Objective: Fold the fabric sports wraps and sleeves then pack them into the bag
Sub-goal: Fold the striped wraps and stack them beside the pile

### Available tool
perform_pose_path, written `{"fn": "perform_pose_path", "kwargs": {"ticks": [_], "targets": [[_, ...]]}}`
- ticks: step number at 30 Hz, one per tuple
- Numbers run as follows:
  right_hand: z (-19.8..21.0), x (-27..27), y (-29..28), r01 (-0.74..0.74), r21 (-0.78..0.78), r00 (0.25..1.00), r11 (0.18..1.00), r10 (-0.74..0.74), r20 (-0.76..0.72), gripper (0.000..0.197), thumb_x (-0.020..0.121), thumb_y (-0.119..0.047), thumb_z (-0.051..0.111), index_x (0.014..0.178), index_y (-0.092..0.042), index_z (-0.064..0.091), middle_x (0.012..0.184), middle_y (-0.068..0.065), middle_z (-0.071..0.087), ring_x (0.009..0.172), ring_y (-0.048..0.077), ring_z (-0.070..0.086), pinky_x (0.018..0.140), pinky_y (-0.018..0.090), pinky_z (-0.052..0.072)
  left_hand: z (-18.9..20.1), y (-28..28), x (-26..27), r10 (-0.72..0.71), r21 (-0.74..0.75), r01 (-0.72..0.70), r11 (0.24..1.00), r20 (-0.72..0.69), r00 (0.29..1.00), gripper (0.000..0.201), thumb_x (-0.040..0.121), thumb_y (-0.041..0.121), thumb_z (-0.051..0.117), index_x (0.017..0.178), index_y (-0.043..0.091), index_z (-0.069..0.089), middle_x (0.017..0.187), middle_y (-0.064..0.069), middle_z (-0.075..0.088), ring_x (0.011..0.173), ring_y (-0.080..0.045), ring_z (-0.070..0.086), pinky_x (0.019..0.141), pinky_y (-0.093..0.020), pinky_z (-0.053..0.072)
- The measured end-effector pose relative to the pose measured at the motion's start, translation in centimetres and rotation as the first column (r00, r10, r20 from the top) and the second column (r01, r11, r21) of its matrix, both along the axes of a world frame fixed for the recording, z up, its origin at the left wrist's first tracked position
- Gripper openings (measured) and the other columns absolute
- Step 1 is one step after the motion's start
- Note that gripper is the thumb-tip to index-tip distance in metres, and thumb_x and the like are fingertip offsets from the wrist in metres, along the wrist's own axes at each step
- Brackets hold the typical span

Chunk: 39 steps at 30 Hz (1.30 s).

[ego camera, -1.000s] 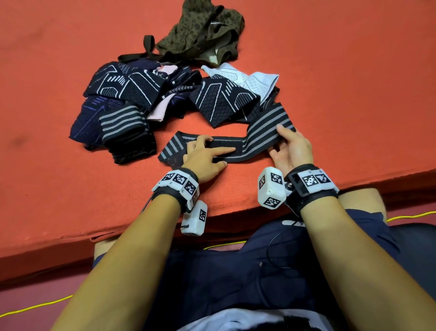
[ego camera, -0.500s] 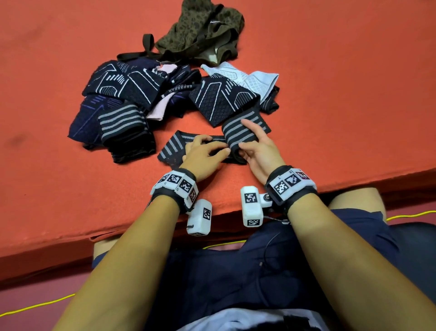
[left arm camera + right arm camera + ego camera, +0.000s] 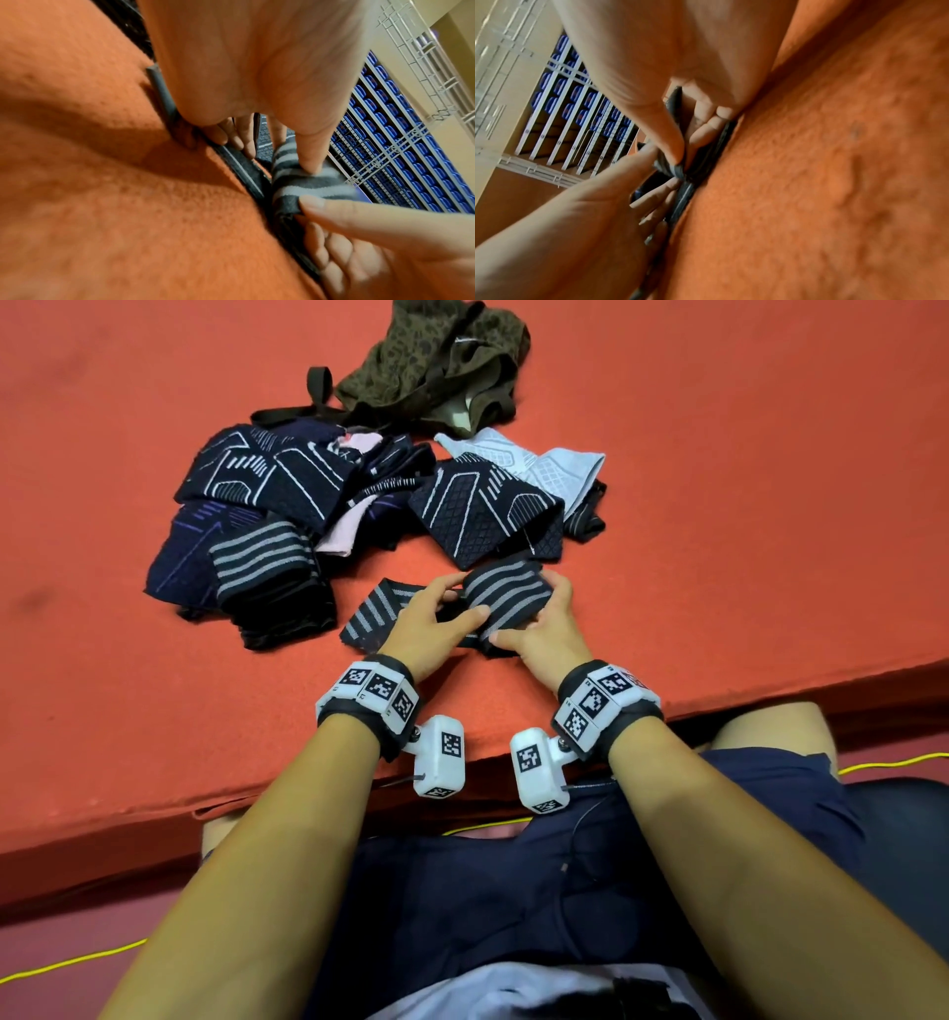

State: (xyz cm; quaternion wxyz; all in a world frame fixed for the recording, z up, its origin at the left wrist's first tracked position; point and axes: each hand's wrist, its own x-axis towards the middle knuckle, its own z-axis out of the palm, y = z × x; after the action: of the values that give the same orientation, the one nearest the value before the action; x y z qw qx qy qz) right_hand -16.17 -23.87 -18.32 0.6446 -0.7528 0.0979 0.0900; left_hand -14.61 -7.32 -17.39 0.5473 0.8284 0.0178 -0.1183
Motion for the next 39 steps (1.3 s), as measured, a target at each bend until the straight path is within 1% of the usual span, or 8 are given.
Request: {"fn": "perform_pose_path", "kwargs": {"ticks": [3,7,13,19,24,28,34,39], "targets": [[0.5,-0.2,-0.2,-0.143,-0.116,0.988,0.983,0.149,0.04,0.056,0.074,-0.006,0.078,0.116,-0.021,0.045,0.099,0.001,0.063,0.085,0.015,0.059,0.076,0.033,0.05,-0.8,-0.1,0.3,0.021,0.069,-0.023,0.997,0.023,1.0,0.066,0.072,0.069,0.06,0.132,0.041,0.055,0.127,0.0,0.059,0.124,-0.016,0.052,0.111,-0.045,0.042],[0.9,-0.1,-0.2,-0.23,0.077,0.973,0.97,0.23,0.018,0.04,0.079,0.008,0.066,0.104,-0.02,0.052,0.089,0.0,0.065,0.075,0.007,0.062,0.06,0.022,0.049,-0.1,-0.2,0.2,0.058,-0.01,-0.058,0.998,-0.004,0.998,0.038,0.086,0.045,0.061,0.123,0.034,0.058,0.117,0.001,0.063,0.118,-0.022,0.059,0.107,-0.049,0.045],[0.6,0.2,0.6,-0.215,-0.152,0.972,0.965,0.227,0.064,0.049,0.076,-0.005,0.066,0.125,-0.014,0.06,0.116,0.008,0.067,0.105,0.024,0.065,0.093,0.042,0.053,1.0,-0.5,-0.1,0.069,-0.117,-0.074,0.99,-0.045,0.997,0.043,0.084,0.044,0.064,0.126,0.041,0.057,0.12,-0.002,0.065,0.11,-0.018,0.065,0.091,-0.041,0.057],[0.8,0.4,1.7,-0.338,-0.477,0.902,0.811,0.424,0.082,0.041,0.084,-0.022,0.072,0.122,-0.012,0.063,0.128,0.002,0.042,0.106,0.019,0.056,0.101,0.033,0.045,1.1,-0.1,-1.0,0.095,-0.193,-0.097,0.976,-0.019,0.995,0.049,0.082,0.038,0.079,0.122,0.021,0.057,0.11,0.002,0.07,0.095,-0.008,0.07,0.075,-0.021,0.056],[0.9,0.8,1.5,-0.228,-0.523,0.936,0.821,0.333,0.114,0.068,0.076,-0.011,0.076,0.139,-0.022,0.055,0.136,0.007,0.038,0.091,0.015,0.051,0.101,0.026,0.044,0.0,1.0,-0.2,0.257,-0.102,-0.25,0.963,0.054,0.965,0.025,0.088,0.013,0.069,0.11,0.017,0.058,0.099,0.002,0.069,0.091,-0.01,0.067,0.09,-0.031,0.056],[1.4,1.4,1.0,-0.184,-0.598,0.963,0.78,0.266,0.05,0.07,0.079,-0.017,0.077,0.144,-0.02,0.049,0.138,0.004,0.039,0.115,0.019,0.052,0.098,0.022,0.039,-0.8,2.9,-0.2,0.23,-0.02,-0.23,0.973,0.087,0.969,0.028,0.087,0.004,0.066,0.107,0.021,0.058,0.109,-0.006,0.069,0.099,-0.018,0.067,0.086,-0.029,0.057],[1.6,1.6,0.9,-0.119,-0.637,0.985,0.762,0.172,0.022,0.063,0.076,-0.026,0.082,0.132,-0.02,0.053,0.127,0.002,0.039,0.103,0.021,0.057,0.093,0.037,0.052,-0.2,3.4,-0.2,0.251,-0.039,-0.248,0.968,0.087,0.964,0.034,0.089,-0.008,0.059,0.115,0.014,0.057,0.095,0.0,0.063,0.071,0.002,0.061,0.06,-0.011,0.05],[1.6,1.5,0.4,-0.086,-0.612,0.992,0.786,0.122,0.017,0.052,0.075,-0.026,0.084,0.111,-0.025,0.047,0.121,0.002,0.039,0.093,0.02,0.058,0.084,0.038,0.054,0.2,3.3,-0.7,0.231,0.049,-0.243,0.969,0.178,0.957,0.032,0.086,0.004,0.07,0.117,0.011,0.063,0.1,-0.001,0.067,0.079,-0.004,0.062,0.068,-0.013,0.054]]}}
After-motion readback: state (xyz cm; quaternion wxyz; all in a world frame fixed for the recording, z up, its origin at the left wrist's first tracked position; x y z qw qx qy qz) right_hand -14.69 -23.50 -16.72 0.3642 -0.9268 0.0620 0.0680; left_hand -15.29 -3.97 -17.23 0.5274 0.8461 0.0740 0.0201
